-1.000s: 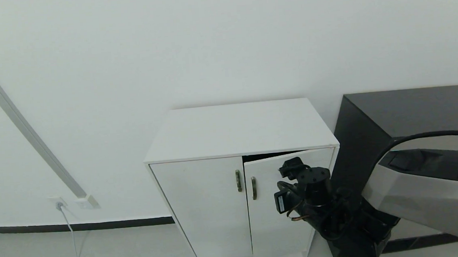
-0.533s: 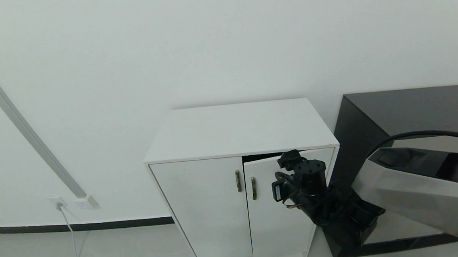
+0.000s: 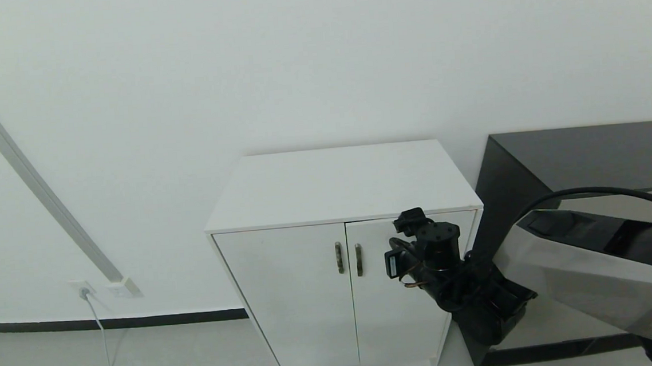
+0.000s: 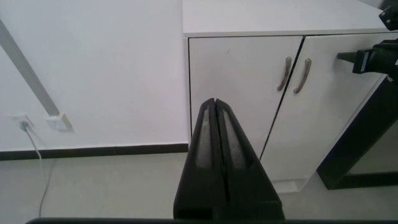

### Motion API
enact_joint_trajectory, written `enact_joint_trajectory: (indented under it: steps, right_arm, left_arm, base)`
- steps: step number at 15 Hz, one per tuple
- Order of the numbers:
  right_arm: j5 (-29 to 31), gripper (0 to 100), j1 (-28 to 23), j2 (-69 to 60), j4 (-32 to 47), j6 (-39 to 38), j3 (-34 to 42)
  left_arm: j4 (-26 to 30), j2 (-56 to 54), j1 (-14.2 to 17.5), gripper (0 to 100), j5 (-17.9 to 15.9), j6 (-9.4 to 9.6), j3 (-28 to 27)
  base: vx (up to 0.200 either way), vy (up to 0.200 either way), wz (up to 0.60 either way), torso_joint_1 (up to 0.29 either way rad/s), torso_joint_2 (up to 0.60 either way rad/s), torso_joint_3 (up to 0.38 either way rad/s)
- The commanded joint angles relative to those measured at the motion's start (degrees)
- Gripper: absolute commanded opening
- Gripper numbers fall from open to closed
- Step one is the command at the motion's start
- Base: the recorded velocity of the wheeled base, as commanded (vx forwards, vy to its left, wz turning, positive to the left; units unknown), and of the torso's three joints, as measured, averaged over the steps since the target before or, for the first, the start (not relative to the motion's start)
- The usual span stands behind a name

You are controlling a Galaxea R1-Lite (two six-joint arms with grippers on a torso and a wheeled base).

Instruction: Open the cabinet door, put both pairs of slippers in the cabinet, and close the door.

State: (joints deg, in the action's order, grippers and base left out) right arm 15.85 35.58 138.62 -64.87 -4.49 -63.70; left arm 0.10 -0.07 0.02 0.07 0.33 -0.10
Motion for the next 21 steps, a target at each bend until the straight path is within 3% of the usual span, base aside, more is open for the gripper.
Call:
enact_joint_trajectory:
  steps: [1, 16, 21]
  right_arm:
    - [0.0, 0, -0.3, 0.8, -0.1, 0.0, -0.7]
    - [-0.6, 0, -2.0, 1.5, -0.1, 0.0, -2.7]
    - [-0.5, 0, -1.1, -2.7, -0.4, 0.2, 2.6]
  left_arm:
    - [0.0, 0.1, 0.0, 0, 0.0, 0.02, 0.0]
    - [0.0, 0.1, 0.1, 0, 0.0, 0.02, 0.0]
    - [0.0, 0.1, 0.0, 0, 0.0, -0.07, 0.0]
  base:
    - [0.000, 0.000, 0.00, 0.000, 0.00, 0.000]
    - [0.000, 0.000, 0.00, 0.000, 0.00, 0.000]
    - [0.000, 0.000, 0.00, 0.000, 0.00, 0.000]
